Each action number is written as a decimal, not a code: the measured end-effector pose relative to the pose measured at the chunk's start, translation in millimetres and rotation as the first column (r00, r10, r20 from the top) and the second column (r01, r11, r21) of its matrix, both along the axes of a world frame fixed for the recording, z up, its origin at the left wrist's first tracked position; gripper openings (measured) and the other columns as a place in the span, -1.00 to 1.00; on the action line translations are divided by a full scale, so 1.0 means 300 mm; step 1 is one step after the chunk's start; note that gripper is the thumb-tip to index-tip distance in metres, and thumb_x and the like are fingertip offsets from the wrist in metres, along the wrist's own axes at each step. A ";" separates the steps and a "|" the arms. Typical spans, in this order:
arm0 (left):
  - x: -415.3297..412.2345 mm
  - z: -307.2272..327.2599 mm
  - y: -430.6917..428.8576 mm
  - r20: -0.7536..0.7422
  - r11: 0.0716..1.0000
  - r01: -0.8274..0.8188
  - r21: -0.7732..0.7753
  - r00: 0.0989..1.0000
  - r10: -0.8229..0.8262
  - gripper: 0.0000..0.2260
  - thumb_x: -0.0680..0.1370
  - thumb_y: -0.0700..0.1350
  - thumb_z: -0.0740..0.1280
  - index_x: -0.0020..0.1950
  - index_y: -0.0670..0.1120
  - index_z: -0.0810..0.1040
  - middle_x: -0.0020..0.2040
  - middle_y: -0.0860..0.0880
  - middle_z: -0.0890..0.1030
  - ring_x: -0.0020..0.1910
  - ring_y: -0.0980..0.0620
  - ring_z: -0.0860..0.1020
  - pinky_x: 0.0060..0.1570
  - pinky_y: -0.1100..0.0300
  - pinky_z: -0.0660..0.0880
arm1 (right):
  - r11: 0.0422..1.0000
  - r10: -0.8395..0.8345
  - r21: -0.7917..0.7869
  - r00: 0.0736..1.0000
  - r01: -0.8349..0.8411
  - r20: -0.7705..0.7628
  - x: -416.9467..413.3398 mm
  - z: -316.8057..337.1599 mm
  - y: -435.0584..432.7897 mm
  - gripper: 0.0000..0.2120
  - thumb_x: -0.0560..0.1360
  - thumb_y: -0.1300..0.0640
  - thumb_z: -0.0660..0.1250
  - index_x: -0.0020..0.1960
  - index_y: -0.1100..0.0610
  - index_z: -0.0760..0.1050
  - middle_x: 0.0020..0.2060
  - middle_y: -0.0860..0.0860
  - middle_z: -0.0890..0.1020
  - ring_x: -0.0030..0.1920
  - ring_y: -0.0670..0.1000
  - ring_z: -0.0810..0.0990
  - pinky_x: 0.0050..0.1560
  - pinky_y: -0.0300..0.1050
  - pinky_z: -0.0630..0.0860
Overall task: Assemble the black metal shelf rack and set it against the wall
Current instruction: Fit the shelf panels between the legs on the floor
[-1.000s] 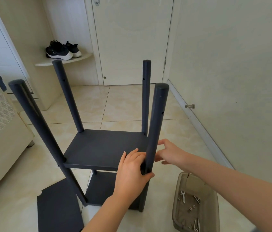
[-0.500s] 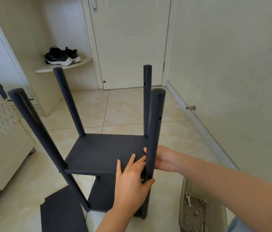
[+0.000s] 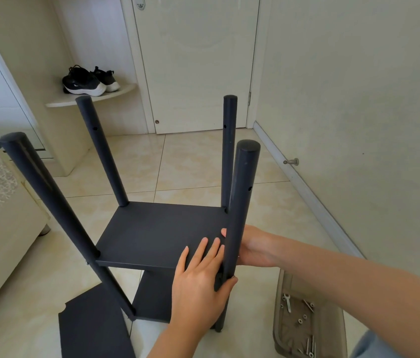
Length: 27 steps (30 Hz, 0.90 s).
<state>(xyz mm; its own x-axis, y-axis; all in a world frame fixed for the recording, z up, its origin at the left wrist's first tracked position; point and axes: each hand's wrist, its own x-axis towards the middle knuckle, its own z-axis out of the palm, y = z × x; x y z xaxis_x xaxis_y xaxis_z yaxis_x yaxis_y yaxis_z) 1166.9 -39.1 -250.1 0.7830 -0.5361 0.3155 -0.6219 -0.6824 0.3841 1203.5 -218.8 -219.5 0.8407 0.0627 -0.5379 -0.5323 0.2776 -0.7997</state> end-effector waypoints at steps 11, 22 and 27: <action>0.004 -0.012 -0.005 0.071 1.000 -0.011 -0.013 0.997 0.012 -0.48 0.58 0.28 0.15 0.45 0.07 0.51 0.48 0.16 0.43 0.55 0.11 0.25 0.55 0.03 0.13 | 0.989 -0.019 -0.143 1.000 0.021 0.016 -0.066 0.041 -0.090 -0.71 0.61 0.21 0.28 0.31 0.26 0.46 0.12 0.21 0.66 0.04 0.17 0.70 0.09 0.09 0.63; -0.002 -0.065 -0.019 0.195 0.998 -0.030 -0.058 0.980 0.041 -0.53 0.59 0.22 0.20 0.33 -0.04 0.62 0.40 0.07 0.54 0.49 0.09 0.35 0.49 0.03 0.23 | 0.907 -0.071 -0.420 0.976 -0.022 -0.204 -0.255 -0.129 -0.339 -0.86 0.59 0.30 0.28 0.14 0.30 0.49 -0.02 0.24 0.66 -0.12 0.17 0.70 -0.04 0.06 0.64; 0.016 -0.079 -0.032 0.241 0.997 -0.034 -0.067 0.969 0.050 -0.56 0.60 0.19 0.26 0.33 -0.05 0.62 0.40 0.07 0.54 0.50 0.09 0.35 0.51 0.07 0.19 | 0.812 -0.156 -0.581 0.944 -0.044 -0.289 -0.284 -0.339 -0.418 -0.95 0.54 0.37 0.30 -0.09 0.28 0.52 -0.19 0.24 0.62 -0.24 0.15 0.64 -0.18 -0.04 0.59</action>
<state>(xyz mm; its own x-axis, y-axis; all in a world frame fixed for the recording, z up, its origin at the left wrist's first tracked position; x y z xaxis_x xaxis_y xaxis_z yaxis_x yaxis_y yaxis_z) 1171.6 -48.8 -273.9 0.7004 -0.4780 0.5301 -0.6730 -0.6896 0.2673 1118.4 -344.2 -321.2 0.6162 -0.3820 -0.6888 -0.7754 -0.1409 -0.6155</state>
